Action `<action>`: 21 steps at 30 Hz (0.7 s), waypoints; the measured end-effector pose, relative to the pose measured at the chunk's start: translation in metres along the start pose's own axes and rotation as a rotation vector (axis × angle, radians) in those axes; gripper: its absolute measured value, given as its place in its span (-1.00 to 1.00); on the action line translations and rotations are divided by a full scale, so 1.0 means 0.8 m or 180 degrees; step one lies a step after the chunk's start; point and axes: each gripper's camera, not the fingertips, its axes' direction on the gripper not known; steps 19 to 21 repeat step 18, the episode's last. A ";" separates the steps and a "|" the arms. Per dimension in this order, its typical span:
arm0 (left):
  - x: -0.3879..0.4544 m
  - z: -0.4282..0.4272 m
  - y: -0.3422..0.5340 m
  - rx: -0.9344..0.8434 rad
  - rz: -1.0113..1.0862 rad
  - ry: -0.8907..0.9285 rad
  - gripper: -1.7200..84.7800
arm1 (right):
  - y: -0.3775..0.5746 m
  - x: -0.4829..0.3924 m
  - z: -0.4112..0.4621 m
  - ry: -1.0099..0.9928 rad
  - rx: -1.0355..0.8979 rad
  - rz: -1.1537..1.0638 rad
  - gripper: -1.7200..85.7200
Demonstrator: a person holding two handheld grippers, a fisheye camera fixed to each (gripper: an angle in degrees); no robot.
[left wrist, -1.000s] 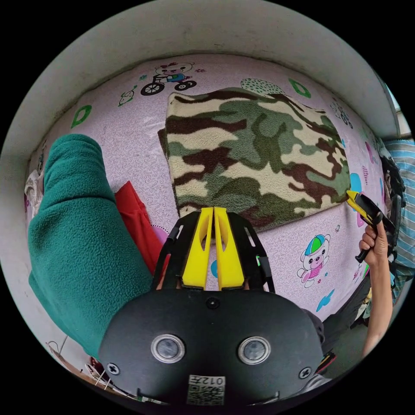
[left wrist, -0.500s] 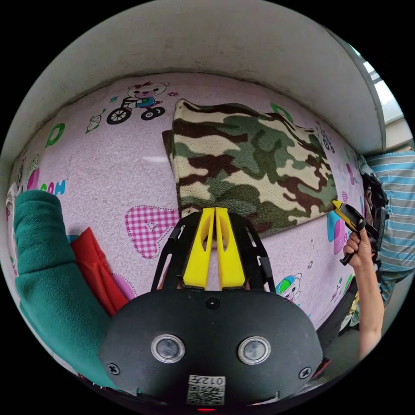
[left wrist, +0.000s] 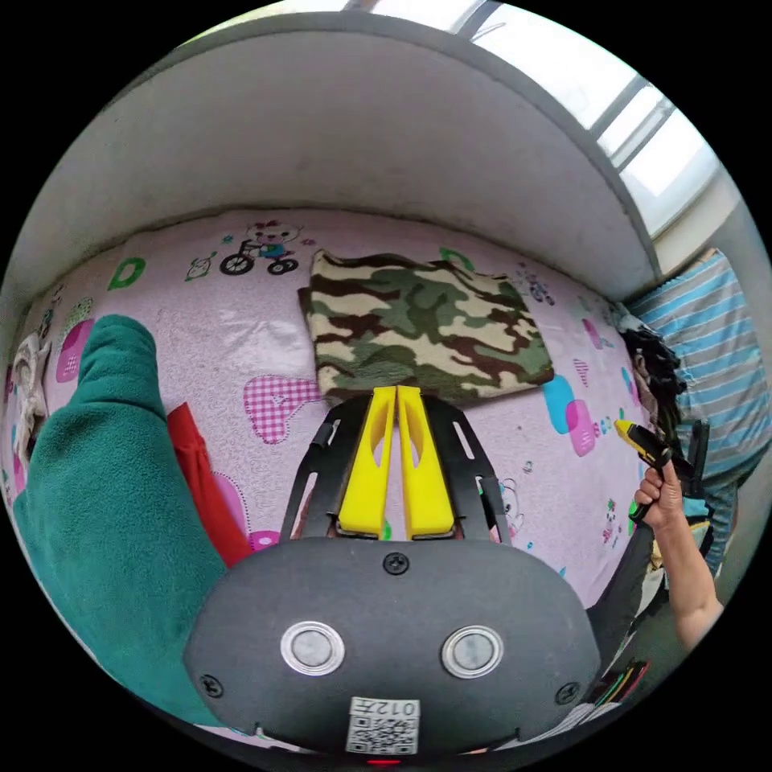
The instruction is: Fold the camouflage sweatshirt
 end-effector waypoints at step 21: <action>0.481 0.172 0.334 -0.0668 0.2404 0.2183 -0.94 | 0.463 0.045 -0.544 0.1334 0.1461 0.0603 -0.98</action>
